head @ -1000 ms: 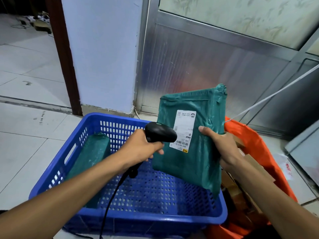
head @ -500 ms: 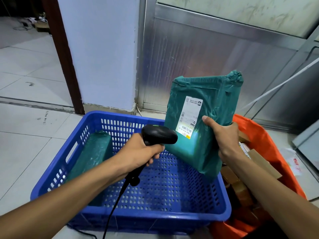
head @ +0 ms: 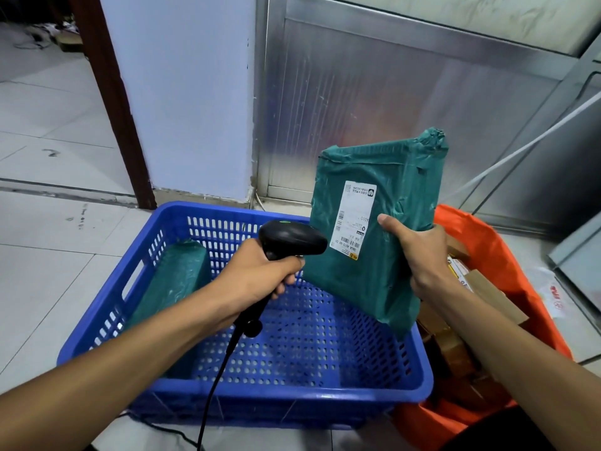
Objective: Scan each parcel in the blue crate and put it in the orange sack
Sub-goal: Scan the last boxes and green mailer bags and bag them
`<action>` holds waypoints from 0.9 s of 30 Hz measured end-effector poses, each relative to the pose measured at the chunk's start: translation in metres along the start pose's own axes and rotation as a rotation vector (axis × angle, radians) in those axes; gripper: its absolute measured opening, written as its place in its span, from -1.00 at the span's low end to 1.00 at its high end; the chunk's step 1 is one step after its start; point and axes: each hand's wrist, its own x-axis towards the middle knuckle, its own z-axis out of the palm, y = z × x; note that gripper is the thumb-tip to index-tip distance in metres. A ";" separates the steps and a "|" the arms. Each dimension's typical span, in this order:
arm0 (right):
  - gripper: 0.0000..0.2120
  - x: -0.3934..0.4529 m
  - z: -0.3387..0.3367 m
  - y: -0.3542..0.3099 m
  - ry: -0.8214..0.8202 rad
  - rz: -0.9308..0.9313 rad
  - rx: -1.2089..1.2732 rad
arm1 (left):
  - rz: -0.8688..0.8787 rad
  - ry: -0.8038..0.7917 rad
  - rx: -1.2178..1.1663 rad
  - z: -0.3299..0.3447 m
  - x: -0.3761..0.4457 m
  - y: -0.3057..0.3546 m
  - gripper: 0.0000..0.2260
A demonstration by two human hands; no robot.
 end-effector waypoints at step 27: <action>0.03 0.003 -0.120 -0.044 -0.182 -0.644 -0.928 | -0.066 0.106 0.066 -0.004 0.012 -0.008 -0.86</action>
